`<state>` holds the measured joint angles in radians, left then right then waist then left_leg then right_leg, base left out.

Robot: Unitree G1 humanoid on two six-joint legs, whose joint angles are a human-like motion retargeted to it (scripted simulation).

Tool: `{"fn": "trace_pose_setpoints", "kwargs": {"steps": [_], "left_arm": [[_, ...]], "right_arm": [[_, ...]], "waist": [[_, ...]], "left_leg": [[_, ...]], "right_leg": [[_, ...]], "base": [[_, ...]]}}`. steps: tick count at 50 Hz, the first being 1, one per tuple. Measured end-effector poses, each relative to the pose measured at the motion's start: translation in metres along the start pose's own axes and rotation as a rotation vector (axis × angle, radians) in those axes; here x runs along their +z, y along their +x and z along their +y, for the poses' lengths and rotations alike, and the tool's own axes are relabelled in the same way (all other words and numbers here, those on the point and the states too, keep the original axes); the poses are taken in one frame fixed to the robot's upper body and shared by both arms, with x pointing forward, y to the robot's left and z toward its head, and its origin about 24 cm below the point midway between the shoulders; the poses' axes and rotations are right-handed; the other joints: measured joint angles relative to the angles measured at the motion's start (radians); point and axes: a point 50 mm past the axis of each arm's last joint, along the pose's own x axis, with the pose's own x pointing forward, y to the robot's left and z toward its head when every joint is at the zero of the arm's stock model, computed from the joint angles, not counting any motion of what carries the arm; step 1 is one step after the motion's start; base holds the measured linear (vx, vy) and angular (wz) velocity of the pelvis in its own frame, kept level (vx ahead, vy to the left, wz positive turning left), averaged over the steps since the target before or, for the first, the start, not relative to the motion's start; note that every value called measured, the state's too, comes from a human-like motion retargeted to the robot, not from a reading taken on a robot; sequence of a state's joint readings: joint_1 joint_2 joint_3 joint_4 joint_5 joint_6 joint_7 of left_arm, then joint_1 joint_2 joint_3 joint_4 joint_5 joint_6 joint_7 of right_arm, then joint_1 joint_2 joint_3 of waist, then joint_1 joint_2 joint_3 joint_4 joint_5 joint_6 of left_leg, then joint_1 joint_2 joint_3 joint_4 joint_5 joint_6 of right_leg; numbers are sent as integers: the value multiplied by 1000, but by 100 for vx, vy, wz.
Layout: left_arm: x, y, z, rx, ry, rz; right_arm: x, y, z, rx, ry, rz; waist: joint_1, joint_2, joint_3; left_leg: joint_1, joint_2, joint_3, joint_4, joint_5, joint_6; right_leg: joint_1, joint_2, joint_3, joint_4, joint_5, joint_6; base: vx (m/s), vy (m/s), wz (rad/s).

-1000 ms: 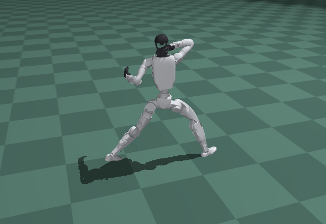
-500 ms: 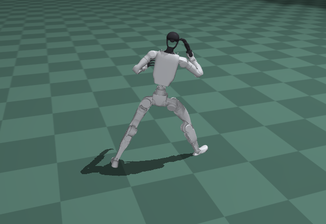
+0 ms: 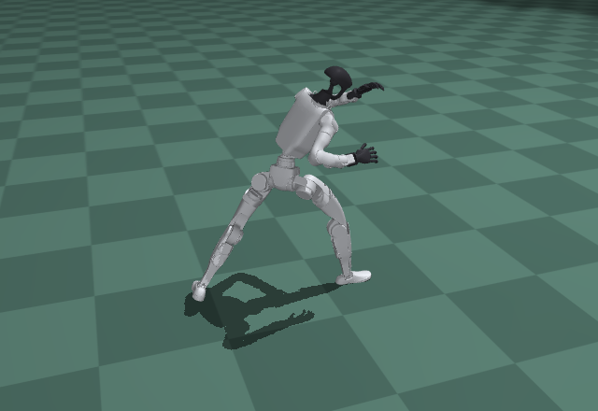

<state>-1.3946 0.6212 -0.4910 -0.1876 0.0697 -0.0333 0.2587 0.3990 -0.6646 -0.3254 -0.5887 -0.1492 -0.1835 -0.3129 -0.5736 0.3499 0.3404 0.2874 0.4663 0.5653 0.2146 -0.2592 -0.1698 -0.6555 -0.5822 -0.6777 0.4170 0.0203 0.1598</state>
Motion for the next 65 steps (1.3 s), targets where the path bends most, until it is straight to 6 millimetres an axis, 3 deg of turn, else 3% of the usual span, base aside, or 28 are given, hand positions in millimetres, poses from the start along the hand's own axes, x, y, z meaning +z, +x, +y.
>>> {"fn": "trace_pose_setpoints", "kwargs": {"steps": [2,3,5,6,8,10,12,15,17,20,22,23,25,28,30,33,36,38,40,42,45,47,50,52,55,58,61,65], "left_arm": [[-39,45,-18,-97,336,105],[-65,58,-23,-143,530,194],[-112,63,-26,-309,882,408],[-122,61,-28,-425,938,507],[-123,64,-33,-550,946,576],[-97,82,-45,-461,841,379],[-60,81,-55,-277,649,121],[-21,35,-61,-176,352,-49],[-16,-14,-52,-151,120,-10],[-27,-114,-38,-63,-220,265],[-42,-164,-35,11,-381,493],[-50,-180,-35,38,-426,577],[-71,-185,-41,50,-435,670],[-114,-145,-66,-65,-212,725],[-145,-127,-80,-157,63,786],[-175,-141,-84,-354,335,908],[-179,-170,-61,-484,281,961],[-164,-189,-39,-439,209,929],[-137,-209,-15,-334,170,868],[-98,-239,10,-240,128,843],[-26,-295,53,-90,74,943],[26,-346,83,26,104,1177],[109,-402,122,167,236,1575],[137,-413,131,250,323,1669],[126,-408,130,323,387,1593],[79,-393,112,319,345,1431],[30,-369,94,282,271,1271],[-23,-305,76,231,104,1021]], "right_arm": [[-2,-4,0,-25,-22,3],[-4,-6,-3,-47,-53,8],[-10,-10,-9,-84,-138,21],[-12,-11,-11,-93,-172,24],[-14,-13,-14,-118,-222,30],[-10,-10,-14,-188,-242,3],[-1,8,-10,-257,-253,-75],[26,58,-16,-337,-313,-292],[50,101,-34,-456,-373,-447],[76,173,-50,-603,-423,-528],[85,225,-51,-571,-414,-438],[89,248,-50,-524,-406,-377],[93,282,-46,-417,-408,-256],[78,301,-15,-267,-363,-117],[61,296,20,-169,-243,-55],[50,271,82,-13,-21,-41],[59,231,119,79,65,-152],[66,196,118,68,92,-260],[68,152,100,5,96,-355],[58,94,77,-53,73,-380],[45,7,43,-72,9,-269],[35,-34,27,-13,-13,-105],[18,-73,3,96,-26,157],[9,-82,-9,103,-69,240],[-2,-73,-13,15,-109,243],[-4,-41,7,-53,-79,117],[8,0,33,-54,-13,-52],[37,44,48,-68,109,-224]], "waist": [[-114,2,21],[-160,8,28],[-220,19,41],[-221,23,50],[-194,19,50],[-119,0,33],[-26,-22,7],[118,-50,-28],[236,-70,-35],[429,-109,-73],[543,-143,-67],[591,-157,-59],[657,-177,-45],[664,-209,-56],[635,-259,-91],[613,-374,-148],[699,-496,-172],[817,-560,-162],[961,-602,-111],[1104,-604,-29],[1240,-543,105],[1251,-535,147],[1234,-582,153],[1244,-614,146],[1216,-610,103],[1155,-565,39],[1086,-524,-32],[956,-523,-146]], "left_leg": [[-37,34,-16,34,76,8],[-59,44,-30,46,122,14],[-97,55,-42,54,227,17],[-103,55,-31,50,284,10],[-105,41,-17,39,388,-8],[-103,0,-56,37,448,-30],[-119,-66,-181,67,435,-53],[-158,-157,-354,150,370,-87],[-176,-195,-363,218,336,-78],[-224,-223,-272,347,262,-18],[-261,-239,-215,447,200,34],[-284,-250,-206,503,172,60],[-347,-277,-236,640,122,116],[-492,-311,-344,928,44,208],[-616,-330,-406,1143,-2,267],[-797,-370,-433,1421,-40,312],[-944,-361,-363,1652,-52,307],[-1040,-309,-294,1798,-41,283],[-1132,-239,-240,1929,-8,234],[-1213,-182,-223,2025,40,141],[-1334,-152,-257,2117,76,-32],[-1456,-150,-280,2148,61,-92],[-1614,-127,-297,2155,25,-92],[-1621,-103,-300,2137,6,-92],[-1541,-130,-348,2069,14,-92],[-1345,-119,-404,1949,22,-88],[-1106,-20,-402,1742,8,-55],[-870,119,-280,1319,-81,48]], "right_leg": [[-28,23,-6,48,-54,-7],[-32,33,-15,54,-76,-9],[-25,59,-36,39,-112,-6],[-12,80,-44,15,-120,-1],[18,120,-44,-34,-130,7],[61,160,-18,-93,-125,8],[122,196,26,-165,-116,-8],[238,245,85,-274,-109,-39],[306,272,135,-325,-106,-50],[353,313,251,-371,-105,-72],[376,337,343,-384,-111,-90],[388,348,385,-379,-120,-101],[412,363,452,-334,-158,-130],[448,376,478,-180,-263,-182],[480,383,465,-90,-332,-210],[554,407,476,-40,-399,-238],[641,423,587,-30,-428,-229],[697,416,699,-27,-429,-181],[769,386,814,-38,-415,-102],[881,334,909,-78,-380,-30],[1098,251,980,-162,-302,37],[1163,202,989,-138,-298,54],[1154,136,1005,-37,-349,56],[1123,88,1038,6,-384,60],[1130,88,1044,-10,-409,33],[1167,154,1040,-88,-407,-5],[1182,241,1046,-171,-404,-41],[1146,365,981,-247,-443,-78]], "base": [[39,-39,-48],[41,-40,-21],[40,-41,-16],[39,-41,-31],[38,-40,-52],[38,-39,-72],[37,-36,-78],[38,-34,-76],[37,-30,-119],[33,-24,-189],[29,-17,-221],[28,-15,-203],[28,-13,-159],[33,-14,-52],[39,-19,11],[43,-22,-56],[46,-20,-226],[48,-13,-332],[47,-3,-351],[43,12,-337],[35,31,-271],[29,44,-162],[23,41,-102],[18,31,-89],[8,19,-17],[5,11,24],[8,12,42],[13,18,164]]}}
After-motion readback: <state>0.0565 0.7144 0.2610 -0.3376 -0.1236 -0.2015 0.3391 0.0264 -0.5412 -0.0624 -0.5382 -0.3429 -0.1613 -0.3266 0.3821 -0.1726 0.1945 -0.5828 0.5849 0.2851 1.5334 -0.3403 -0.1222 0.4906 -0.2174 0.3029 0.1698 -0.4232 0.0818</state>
